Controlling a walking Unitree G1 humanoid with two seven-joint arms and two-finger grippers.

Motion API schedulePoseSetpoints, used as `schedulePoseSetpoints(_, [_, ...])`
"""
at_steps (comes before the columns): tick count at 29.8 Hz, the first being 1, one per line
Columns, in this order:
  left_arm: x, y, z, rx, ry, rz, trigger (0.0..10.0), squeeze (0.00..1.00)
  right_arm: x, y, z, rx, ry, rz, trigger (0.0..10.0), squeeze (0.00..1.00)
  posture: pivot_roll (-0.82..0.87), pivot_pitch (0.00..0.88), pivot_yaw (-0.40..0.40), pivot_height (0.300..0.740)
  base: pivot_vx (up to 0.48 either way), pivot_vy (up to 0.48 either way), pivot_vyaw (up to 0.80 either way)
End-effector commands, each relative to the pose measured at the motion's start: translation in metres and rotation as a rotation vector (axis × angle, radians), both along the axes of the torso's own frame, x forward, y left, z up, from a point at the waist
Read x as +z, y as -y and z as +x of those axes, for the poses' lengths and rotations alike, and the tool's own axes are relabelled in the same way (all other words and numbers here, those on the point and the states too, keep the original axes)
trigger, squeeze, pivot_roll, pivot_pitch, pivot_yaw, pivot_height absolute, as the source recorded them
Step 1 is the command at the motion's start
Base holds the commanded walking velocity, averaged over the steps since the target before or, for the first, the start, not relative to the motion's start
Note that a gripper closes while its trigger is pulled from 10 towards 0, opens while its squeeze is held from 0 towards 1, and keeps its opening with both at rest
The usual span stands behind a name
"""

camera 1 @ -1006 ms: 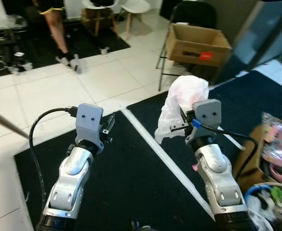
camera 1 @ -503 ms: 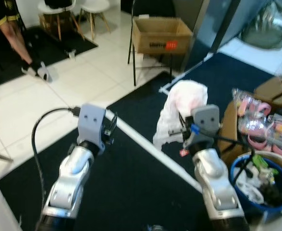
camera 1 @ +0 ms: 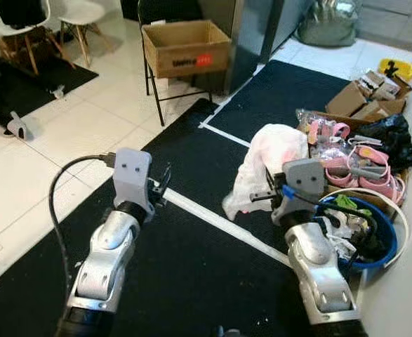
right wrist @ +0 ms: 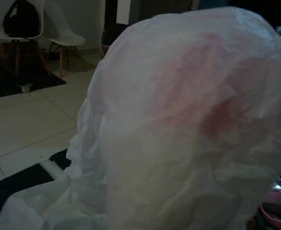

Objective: Picking trash to rubbish bin

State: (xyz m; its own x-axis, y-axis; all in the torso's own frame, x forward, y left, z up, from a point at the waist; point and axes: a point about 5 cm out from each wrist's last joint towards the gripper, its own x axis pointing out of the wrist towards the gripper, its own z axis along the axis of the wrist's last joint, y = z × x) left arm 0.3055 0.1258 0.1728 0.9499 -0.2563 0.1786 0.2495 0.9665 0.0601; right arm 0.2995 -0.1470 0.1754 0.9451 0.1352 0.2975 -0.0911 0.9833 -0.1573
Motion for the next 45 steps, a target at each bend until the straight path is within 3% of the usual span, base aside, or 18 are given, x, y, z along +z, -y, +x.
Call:
schedulePoseSetpoints(1, [-0.0058,-0.0014,-0.0027,0.012,-0.026,-0.006,10.0,0.00,-0.0048,-0.0019,-0.0009,0.006,-0.018,0.003,10.0,0.00,0.01,0.166,0.025,0.740,0.000,0.000,0.00])
schedulePoseSetpoints(8, [-0.0063,-0.0012,-0.0022,0.006,-0.026,0.000,10.0,0.00,-0.0050,-0.0030,-0.0012,0.005,-0.020,0.009,10.0,0.00,0.00,0.169,0.024,0.740,0.000,0.000,0.00])
schedulePoseSetpoints(45, [-0.0071,0.0038,-0.0048,-0.007,-0.027,-0.014,10.0,0.00,-0.0050,-0.0025,0.0004,0.014,-0.031,0.000,10.0,0.00,0.00,0.170,0.006,0.740,0.288,0.000,0.00])
